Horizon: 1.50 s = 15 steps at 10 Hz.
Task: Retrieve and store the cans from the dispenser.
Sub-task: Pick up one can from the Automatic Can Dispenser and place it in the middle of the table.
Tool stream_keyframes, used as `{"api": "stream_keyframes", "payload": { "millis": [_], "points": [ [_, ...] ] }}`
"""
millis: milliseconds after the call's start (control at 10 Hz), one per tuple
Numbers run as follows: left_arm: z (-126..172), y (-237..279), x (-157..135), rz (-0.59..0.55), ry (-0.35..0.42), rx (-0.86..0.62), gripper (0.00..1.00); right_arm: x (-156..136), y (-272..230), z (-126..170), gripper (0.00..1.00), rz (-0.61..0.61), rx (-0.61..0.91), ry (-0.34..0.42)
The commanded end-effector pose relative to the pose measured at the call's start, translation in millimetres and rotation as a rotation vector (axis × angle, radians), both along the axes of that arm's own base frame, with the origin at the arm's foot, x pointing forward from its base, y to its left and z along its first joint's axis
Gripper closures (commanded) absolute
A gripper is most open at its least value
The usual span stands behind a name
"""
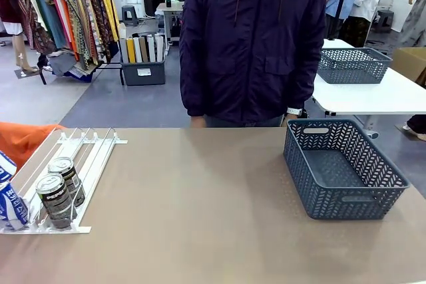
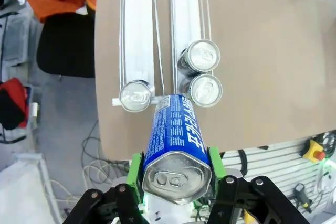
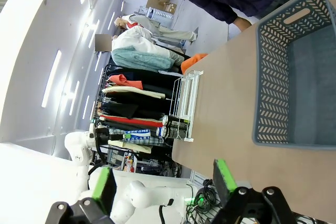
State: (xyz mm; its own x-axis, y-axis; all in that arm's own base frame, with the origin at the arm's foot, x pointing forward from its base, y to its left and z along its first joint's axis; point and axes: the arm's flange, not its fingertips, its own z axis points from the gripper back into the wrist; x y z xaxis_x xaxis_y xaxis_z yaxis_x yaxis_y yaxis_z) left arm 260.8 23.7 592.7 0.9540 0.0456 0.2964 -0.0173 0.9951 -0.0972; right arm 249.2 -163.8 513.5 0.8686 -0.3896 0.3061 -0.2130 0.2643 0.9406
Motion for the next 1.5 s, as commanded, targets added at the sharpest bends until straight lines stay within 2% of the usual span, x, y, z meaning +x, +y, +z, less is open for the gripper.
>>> {"api": "stream_keyframes", "payload": {
  "millis": [0,100,300,500,600,800,1000,1100,1400],
  "points": [
    [6.7,-21.8,27.9,0.073,-0.033,-0.091,1.00,2.2,0.8,4.4,0.00,-0.006,0.020,-0.027],
    [11.6,-64.4,53.9,0.014,-0.067,-0.095,1.00,2.2,0.8,4.4,0.00,-0.006,0.020,-0.027],
    [-5.4,-168.5,99.7,-0.163,-0.060,-0.097,1.00,2.2,0.8,4.4,0.00,-0.006,0.020,-0.027],
    [-36.6,-292.0,125.7,-0.359,-0.031,-0.057,1.00,2.2,0.8,4.4,0.00,-0.006,0.020,-0.027],
    [-56.0,-349.0,135.8,-0.399,-0.046,-0.004,1.00,2.2,0.8,4.4,0.00,-0.006,0.020,-0.027],
    [-104.9,-440.6,134.2,-0.474,-0.049,0.051,1.00,2.2,0.8,4.4,0.00,-0.006,0.020,-0.027],
    [-145.7,-485.0,123.8,-0.523,-0.047,0.155,1.00,2.2,0.8,4.4,0.00,-0.006,0.020,-0.027],
    [-153.2,-488.3,120.1,-0.531,-0.040,0.195,1.00,2.2,0.8,4.4,0.00,-0.006,0.020,-0.027],
    [-171.3,-488.7,120.2,-0.568,0.062,0.213,1.00,2.2,0.8,4.4,0.00,-0.006,0.020,-0.027]
  ]
}}
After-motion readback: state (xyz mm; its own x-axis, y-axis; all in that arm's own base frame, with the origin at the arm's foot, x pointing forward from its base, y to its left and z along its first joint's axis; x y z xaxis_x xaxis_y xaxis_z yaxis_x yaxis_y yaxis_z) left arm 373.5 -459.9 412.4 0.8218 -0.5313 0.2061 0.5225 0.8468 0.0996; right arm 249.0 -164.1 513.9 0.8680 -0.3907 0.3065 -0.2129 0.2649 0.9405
